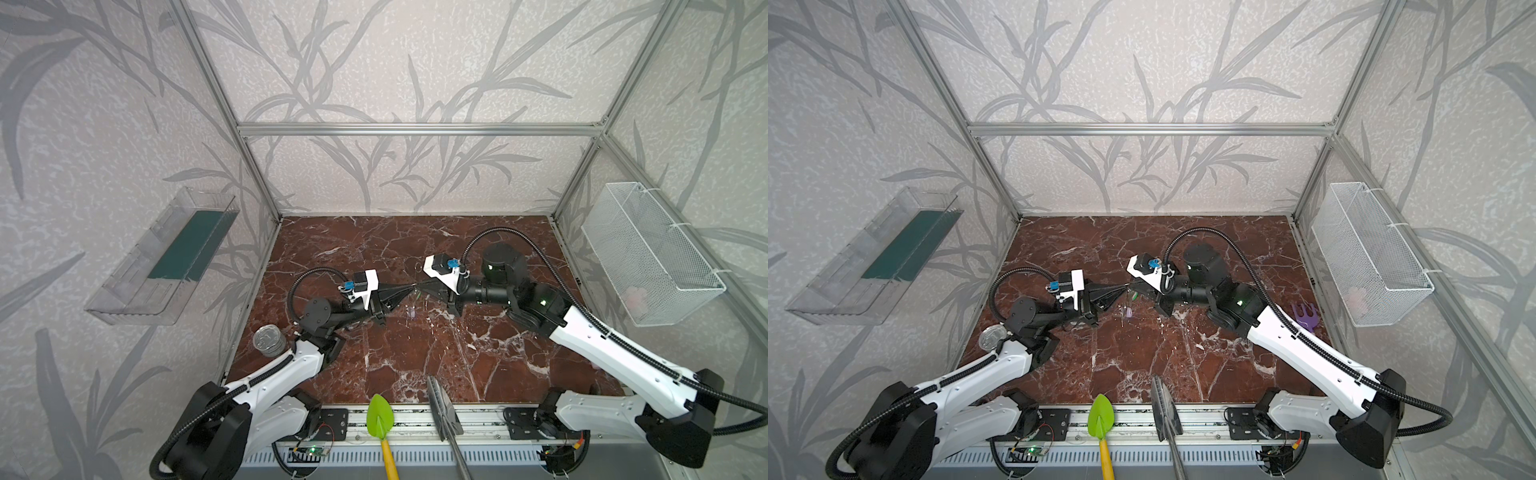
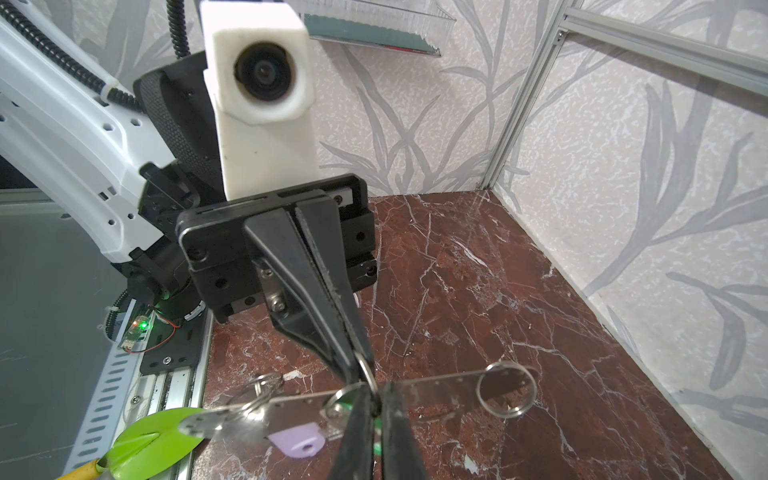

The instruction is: Put the keys on the keyring

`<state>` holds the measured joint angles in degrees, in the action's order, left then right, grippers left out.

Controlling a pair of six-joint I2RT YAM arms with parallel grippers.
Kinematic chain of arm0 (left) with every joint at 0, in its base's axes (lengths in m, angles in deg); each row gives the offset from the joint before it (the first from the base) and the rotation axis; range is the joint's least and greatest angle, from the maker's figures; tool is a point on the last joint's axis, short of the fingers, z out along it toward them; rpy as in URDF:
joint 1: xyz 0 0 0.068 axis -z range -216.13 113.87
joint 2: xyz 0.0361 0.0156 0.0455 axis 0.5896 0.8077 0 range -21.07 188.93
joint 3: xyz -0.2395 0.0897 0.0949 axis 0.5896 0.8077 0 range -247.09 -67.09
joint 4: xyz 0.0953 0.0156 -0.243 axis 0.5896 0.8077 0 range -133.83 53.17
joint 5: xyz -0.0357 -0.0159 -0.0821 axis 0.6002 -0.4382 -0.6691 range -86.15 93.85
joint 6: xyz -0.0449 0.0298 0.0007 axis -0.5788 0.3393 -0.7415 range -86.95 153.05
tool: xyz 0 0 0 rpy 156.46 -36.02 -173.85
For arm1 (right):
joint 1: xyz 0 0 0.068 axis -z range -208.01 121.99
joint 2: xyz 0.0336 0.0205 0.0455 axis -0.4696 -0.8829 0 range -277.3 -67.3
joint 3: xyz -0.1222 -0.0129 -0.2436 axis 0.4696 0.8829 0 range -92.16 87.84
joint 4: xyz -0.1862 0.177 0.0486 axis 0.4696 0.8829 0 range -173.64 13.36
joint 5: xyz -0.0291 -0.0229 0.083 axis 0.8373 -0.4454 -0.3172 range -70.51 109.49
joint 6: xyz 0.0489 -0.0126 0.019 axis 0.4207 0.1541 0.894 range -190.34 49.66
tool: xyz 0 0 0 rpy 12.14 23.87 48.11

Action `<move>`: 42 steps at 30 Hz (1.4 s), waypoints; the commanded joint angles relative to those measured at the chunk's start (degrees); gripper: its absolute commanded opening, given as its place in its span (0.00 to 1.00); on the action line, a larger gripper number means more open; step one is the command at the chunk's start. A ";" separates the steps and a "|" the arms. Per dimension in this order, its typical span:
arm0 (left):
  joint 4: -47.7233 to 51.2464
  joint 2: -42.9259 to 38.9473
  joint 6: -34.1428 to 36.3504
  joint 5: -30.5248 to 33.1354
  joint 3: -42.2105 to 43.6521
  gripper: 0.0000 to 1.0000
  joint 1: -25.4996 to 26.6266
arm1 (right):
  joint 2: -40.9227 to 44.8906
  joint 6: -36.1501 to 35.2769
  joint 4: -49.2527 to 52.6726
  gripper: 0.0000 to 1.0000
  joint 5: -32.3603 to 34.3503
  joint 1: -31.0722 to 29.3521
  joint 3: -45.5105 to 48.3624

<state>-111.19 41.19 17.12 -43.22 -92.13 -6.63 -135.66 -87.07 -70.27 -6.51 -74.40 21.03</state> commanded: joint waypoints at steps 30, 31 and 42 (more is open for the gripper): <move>62.66 -19.37 31.22 24.39 -15.04 0.19 7.52 | -11.15 -22.78 36.07 0.00 4.48 -0.28 -23.53; 63.11 -18.86 32.11 25.57 -15.57 0.19 8.75 | -11.41 -23.05 36.44 0.00 4.05 -0.28 -24.03; 64.40 -13.84 34.11 27.11 -18.70 0.18 13.48 | -11.36 -24.23 37.38 0.00 0.53 -0.28 -25.13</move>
<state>-47.60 26.96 49.43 -16.92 -108.77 6.63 -147.46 -110.15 -34.01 -3.76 -74.51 -2.42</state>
